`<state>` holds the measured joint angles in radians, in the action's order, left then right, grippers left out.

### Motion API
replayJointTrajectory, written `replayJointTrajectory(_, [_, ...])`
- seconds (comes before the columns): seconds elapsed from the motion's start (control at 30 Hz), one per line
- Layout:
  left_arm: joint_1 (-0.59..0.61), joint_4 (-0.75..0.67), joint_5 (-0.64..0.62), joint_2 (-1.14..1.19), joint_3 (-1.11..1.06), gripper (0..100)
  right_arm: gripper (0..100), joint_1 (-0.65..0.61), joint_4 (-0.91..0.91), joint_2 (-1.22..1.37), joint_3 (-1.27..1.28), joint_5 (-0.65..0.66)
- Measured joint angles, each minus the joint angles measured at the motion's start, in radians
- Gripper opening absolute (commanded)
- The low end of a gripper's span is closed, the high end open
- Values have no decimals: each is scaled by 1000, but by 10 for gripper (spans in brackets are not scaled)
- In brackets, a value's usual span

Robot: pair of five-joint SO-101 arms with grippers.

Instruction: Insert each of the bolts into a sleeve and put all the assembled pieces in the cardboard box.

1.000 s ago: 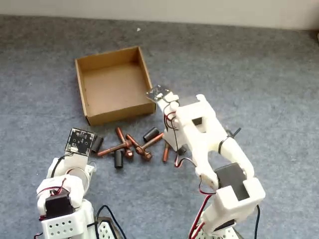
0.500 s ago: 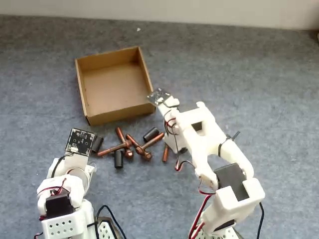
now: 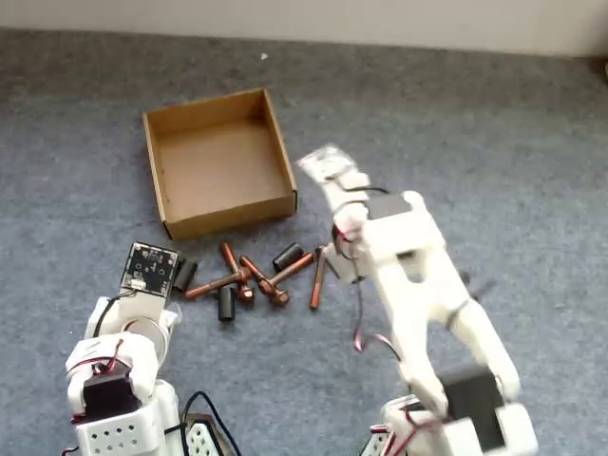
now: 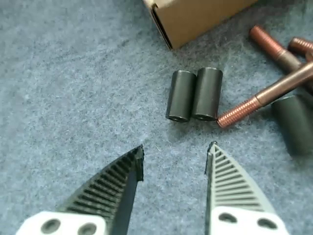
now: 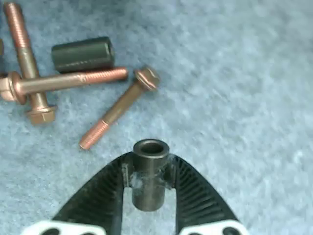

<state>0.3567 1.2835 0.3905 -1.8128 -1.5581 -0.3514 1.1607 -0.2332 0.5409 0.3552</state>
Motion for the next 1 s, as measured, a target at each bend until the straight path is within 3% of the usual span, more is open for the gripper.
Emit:
replayJointTrajectory(0.13, [-8, 12, 0, 0, 121, 224, 5, 63, -11, -140, 117, -38])
replayJointTrajectory(0.3, [-124, 101, 28, 77, 301, 224, 5, 141, -117, -242, 282, -101])
replayJointTrajectory(0.63, [-295, 104, 55, 750, 638, 223, 5, 224, -298, -275, 419, -201])
replayJointTrajectory(0.8, [-351, -23, 143, 1046, 657, 223, 5, 226, -330, -278, 450, -207])
replayJointTrajectory(1.0, [-394, -195, 157, 1270, 661, 223, 5, 226, -348, -278, 465, -207])
